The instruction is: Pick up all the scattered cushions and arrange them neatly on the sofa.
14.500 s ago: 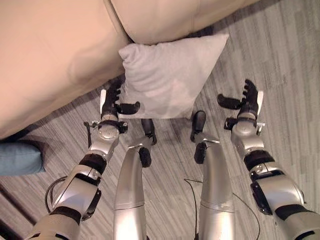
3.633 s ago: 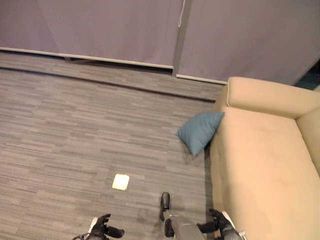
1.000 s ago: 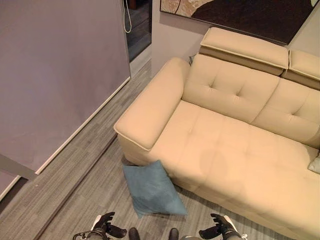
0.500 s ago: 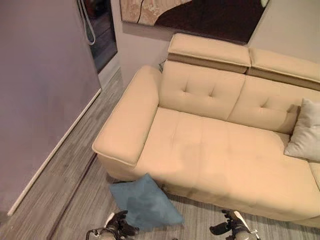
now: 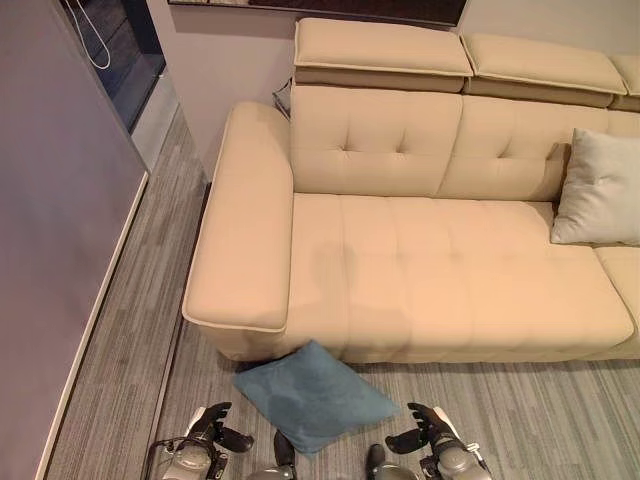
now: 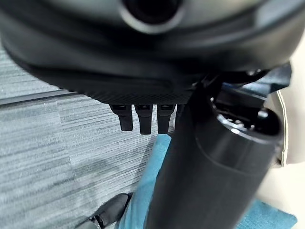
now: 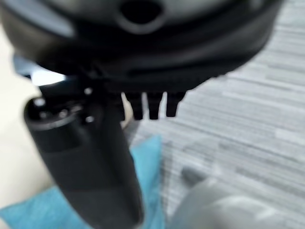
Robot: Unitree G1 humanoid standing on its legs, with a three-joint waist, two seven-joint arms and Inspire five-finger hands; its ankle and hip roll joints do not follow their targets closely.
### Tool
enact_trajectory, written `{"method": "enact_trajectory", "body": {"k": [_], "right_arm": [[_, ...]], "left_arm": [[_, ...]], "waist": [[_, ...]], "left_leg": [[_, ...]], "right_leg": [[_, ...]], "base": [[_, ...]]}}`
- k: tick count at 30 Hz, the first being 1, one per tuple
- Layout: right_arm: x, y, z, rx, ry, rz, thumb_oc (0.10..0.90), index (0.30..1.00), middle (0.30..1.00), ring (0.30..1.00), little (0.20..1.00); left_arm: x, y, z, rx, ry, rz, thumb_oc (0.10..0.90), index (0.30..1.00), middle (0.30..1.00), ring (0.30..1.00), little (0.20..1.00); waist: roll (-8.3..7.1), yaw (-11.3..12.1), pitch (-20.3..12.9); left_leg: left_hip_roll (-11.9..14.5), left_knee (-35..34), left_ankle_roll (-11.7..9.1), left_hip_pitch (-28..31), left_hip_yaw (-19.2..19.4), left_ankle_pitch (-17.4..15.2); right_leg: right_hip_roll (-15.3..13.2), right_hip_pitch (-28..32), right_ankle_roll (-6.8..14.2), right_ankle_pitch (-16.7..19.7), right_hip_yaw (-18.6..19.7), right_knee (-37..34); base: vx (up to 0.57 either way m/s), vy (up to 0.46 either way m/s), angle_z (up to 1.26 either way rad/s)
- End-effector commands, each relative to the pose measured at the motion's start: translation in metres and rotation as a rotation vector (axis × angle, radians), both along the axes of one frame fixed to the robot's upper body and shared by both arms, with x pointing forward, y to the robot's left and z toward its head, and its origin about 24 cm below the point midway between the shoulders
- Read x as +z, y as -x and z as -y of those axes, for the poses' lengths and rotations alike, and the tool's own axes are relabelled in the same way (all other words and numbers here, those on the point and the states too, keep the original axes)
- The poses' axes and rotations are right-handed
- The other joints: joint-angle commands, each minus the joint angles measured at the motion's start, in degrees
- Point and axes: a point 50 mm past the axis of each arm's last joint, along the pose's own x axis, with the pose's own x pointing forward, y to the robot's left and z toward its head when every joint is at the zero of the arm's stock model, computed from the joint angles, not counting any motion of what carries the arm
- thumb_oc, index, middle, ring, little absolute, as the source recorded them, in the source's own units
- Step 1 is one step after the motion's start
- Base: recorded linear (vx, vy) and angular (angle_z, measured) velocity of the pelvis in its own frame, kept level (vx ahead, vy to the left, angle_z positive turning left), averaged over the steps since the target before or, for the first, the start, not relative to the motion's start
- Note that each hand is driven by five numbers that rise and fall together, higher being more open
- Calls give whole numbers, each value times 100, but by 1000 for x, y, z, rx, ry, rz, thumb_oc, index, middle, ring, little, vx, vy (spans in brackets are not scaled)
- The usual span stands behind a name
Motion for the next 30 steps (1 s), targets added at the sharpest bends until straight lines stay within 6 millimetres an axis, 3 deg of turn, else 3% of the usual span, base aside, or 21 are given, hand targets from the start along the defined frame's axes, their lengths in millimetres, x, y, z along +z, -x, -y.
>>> {"method": "enact_trajectory", "body": {"k": [1,2,6,8,11,16,23,27,30], "right_arm": [[15,-15,27,-13,78,98,800,900,900,900,900],[16,-14,30,-22,87,103,800,900,900,900,900],[16,-11,41,-47,109,88,800,900,900,900,900],[17,-12,40,-45,105,94,800,900,900,900,900],[14,-7,43,-51,111,70,800,900,900,900,900],[16,-12,43,-72,126,86,800,900,900,900,900],[34,-42,46,-92,180,190,800,900,900,900,900],[66,-82,56,-68,282,323,800,900,900,900,900],[84,-101,59,-72,303,397,800,900,900,900,900]], "left_arm": [[7,-23,17,-49,39,98,800,900,900,900,900],[7,-24,18,-48,47,103,800,900,900,900,900],[1,-20,35,-71,95,80,800,900,900,900,900],[1,-19,36,-73,95,77,800,900,900,900,900],[-1,-18,41,-82,107,68,800,900,900,900,900],[6,-30,37,-73,93,113,800,900,900,900,900],[31,-69,31,-16,91,290,800,900,900,900,900],[60,-105,30,-15,94,457,800,900,900,900,900],[74,-119,29,-5,99,527,800,900,900,900,900]], "waist": [[-66,73,-150],[-63,111,-140],[-45,81,-56],[-55,74,-66],[19,89,-139],[35,64,-35],[96,70,452],[206,110,785],[277,112,905]], "left_leg": [[45,691,-260,-538,-817,-540],[35,705,-270,-543,-780,-537],[64,1219,-420,-875,-1288,-687],[117,1191,-441,-823,-1326,-702],[115,840,-469,-686,-1780,-693],[75,778,-392,-726,-1781,-664],[-21,1235,-275,-1512,-1555,-730],[-95,1841,-241,-2506,-1417,-746],[-98,2159,-223,-3010,-1352,-776]], "right_leg": [[404,470,357,277,330,-1182],[369,517,366,375,227,-1337],[231,513,346,496,160,-1512],[199,520,369,531,164,-1531],[216,551,399,540,209,-1579],[135,272,430,550,346,-1325],[-70,-800,430,656,605,-691],[-257,-1833,366,718,697,-184],[-324,-2352,345,705,732,126]], "base": [[-73,-116,-9],[-146,-127,47],[-115,21,37],[11,71,7],[63,95,1],[-4,94,-8],[-144,84,-24],[-153,25,-14],[-86,8,3]]}}
